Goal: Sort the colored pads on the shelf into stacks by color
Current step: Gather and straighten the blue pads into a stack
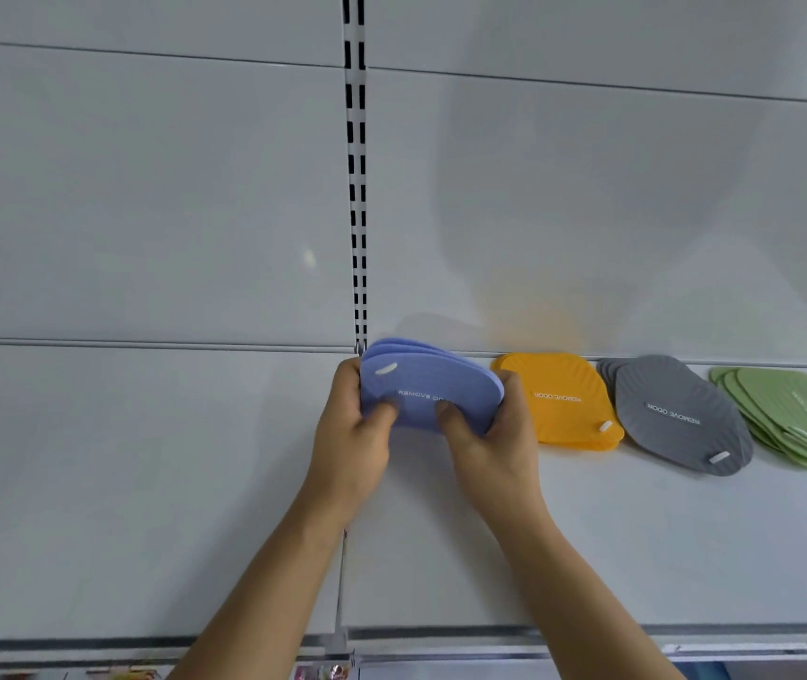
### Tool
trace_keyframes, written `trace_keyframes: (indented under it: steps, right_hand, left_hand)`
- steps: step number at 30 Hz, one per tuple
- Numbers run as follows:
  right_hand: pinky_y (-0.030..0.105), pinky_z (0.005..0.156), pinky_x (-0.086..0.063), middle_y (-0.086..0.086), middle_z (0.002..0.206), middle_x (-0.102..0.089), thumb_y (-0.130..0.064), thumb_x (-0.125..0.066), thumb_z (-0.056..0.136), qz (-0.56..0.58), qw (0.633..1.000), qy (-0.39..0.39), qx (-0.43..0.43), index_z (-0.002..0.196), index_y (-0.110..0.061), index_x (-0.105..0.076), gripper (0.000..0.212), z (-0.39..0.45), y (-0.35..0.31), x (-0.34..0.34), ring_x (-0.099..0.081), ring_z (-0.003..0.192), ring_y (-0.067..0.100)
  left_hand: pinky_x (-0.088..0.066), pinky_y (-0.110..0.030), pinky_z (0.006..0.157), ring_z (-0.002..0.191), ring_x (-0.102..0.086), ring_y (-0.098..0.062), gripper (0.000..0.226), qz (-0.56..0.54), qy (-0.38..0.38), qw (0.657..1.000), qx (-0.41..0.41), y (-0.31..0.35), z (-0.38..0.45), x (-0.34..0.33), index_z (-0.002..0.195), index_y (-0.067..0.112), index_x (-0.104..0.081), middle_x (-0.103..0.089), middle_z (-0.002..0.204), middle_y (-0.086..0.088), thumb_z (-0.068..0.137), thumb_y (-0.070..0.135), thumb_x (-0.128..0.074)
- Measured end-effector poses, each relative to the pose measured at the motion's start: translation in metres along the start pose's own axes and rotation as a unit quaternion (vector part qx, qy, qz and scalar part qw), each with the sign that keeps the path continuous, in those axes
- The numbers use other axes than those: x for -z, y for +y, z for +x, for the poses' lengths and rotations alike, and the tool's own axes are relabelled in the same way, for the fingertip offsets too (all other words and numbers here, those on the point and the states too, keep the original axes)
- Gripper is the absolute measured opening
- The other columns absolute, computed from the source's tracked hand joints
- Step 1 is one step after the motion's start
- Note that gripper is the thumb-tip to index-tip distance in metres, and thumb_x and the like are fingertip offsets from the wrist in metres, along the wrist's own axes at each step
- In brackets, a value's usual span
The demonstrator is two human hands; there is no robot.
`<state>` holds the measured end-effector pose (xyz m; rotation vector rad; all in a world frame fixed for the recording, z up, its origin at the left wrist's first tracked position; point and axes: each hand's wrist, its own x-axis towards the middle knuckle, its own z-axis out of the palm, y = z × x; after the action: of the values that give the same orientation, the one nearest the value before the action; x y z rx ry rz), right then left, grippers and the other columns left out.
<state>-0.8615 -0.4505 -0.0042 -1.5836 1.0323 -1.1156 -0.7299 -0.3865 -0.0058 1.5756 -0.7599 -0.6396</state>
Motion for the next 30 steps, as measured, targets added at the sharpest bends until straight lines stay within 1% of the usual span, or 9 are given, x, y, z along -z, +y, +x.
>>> trace_keyframes:
  steps: [3,6,8,12,15,18,21,25,30]
  right_hand:
    - [0.018,0.077,-0.052,-0.012,0.104,-0.068,-0.006,-0.074,0.090,0.017,1.000,0.005,-0.008,0.109,-0.034,-0.055,0.039,-0.001,-0.001,-0.003,-0.067,0.094,0.003]
    - [0.021,0.080,-0.053,-0.019,0.103,-0.069,-0.008,-0.072,0.090,0.009,1.000,0.002,-0.023,0.113,-0.037,-0.057,0.040,-0.002,0.004,-0.001,-0.067,0.098,0.002]
    - [0.018,0.077,-0.051,-0.019,0.100,-0.069,-0.005,-0.069,0.089,0.008,1.000,0.001,-0.025,0.110,-0.037,-0.057,0.040,-0.002,0.004,0.000,-0.066,0.095,0.002]
    - [0.011,0.072,-0.045,-0.014,0.101,-0.064,0.000,-0.063,0.089,0.006,1.000,0.007,-0.028,0.107,-0.034,-0.052,0.040,-0.004,0.002,-0.006,-0.060,0.088,-0.004]
    - [0.011,0.071,-0.044,-0.012,0.101,-0.061,0.001,-0.058,0.092,0.011,0.999,0.011,-0.037,0.114,-0.025,-0.053,0.035,-0.005,0.004,-0.004,-0.055,0.082,-0.006]
    - [0.009,0.069,-0.042,-0.010,0.095,-0.060,0.003,-0.052,0.095,0.023,0.998,0.004,-0.050,0.111,-0.017,-0.056,0.026,-0.004,0.007,-0.002,-0.054,0.077,-0.008]
    - [0.008,0.068,-0.041,-0.011,0.091,-0.058,0.003,-0.049,0.099,0.005,1.000,0.005,-0.031,0.100,-0.023,-0.052,0.027,-0.004,0.004,-0.005,-0.054,0.076,-0.007]
    - [0.006,0.072,-0.042,-0.015,0.100,-0.061,-0.004,-0.051,0.104,-0.035,0.999,0.007,-0.002,0.109,-0.026,-0.050,0.023,-0.006,0.006,-0.004,-0.057,0.087,-0.010]
    - [0.006,0.073,-0.043,-0.016,0.105,-0.059,-0.003,-0.051,0.103,-0.044,0.999,0.001,-0.019,0.114,-0.023,-0.048,0.023,-0.004,0.010,-0.005,-0.057,0.093,-0.011]
  left_hand:
    - [-0.046,-0.008,0.076,0.093,-0.065,0.003,0.026,0.014,0.002,1.000,-0.008,-0.001,-0.003,-0.002,0.117,0.026,-0.056,-0.070,0.105,0.015,0.092,0.018,-0.061]
    - [-0.045,-0.007,0.071,0.089,-0.064,0.000,0.029,0.060,0.008,0.998,-0.014,-0.006,-0.006,-0.003,0.117,0.025,-0.052,-0.068,0.105,0.014,0.097,0.007,-0.063]
    - [-0.046,-0.007,0.071,0.092,-0.065,0.003,0.034,0.058,0.025,0.998,-0.024,-0.004,-0.005,-0.005,0.118,0.024,-0.049,-0.067,0.108,0.014,0.095,0.004,-0.064]
    - [-0.045,-0.007,0.069,0.085,-0.061,0.012,0.037,0.053,0.035,0.998,-0.018,-0.002,-0.005,-0.012,0.119,0.022,-0.042,-0.062,0.106,0.018,0.095,-0.002,-0.058]
    - [-0.044,-0.005,0.071,0.088,-0.060,0.014,0.037,0.054,0.038,0.998,-0.020,-0.006,-0.008,-0.010,0.120,0.020,-0.043,-0.062,0.108,0.018,0.097,-0.005,-0.056]
    - [-0.043,-0.004,0.071,0.088,-0.059,0.015,0.036,0.053,0.043,0.998,-0.016,-0.008,-0.007,-0.010,0.122,0.019,-0.046,-0.062,0.110,0.015,0.097,-0.006,-0.054]
    - [-0.043,-0.005,0.071,0.086,-0.058,0.016,0.035,0.062,0.048,0.996,-0.032,-0.007,-0.008,-0.012,0.125,0.017,-0.045,-0.060,0.107,0.018,0.099,-0.007,-0.050]
    - [-0.043,-0.006,0.067,0.084,-0.058,0.017,0.021,0.098,0.038,0.993,-0.053,-0.007,-0.010,-0.013,0.124,0.014,-0.041,-0.058,0.102,0.020,0.106,0.004,-0.047]
    - [-0.044,-0.006,0.069,0.086,-0.058,0.018,0.022,0.099,0.030,0.993,-0.049,-0.006,-0.009,-0.016,0.122,0.020,-0.039,-0.058,0.102,0.022,0.107,0.005,-0.046]
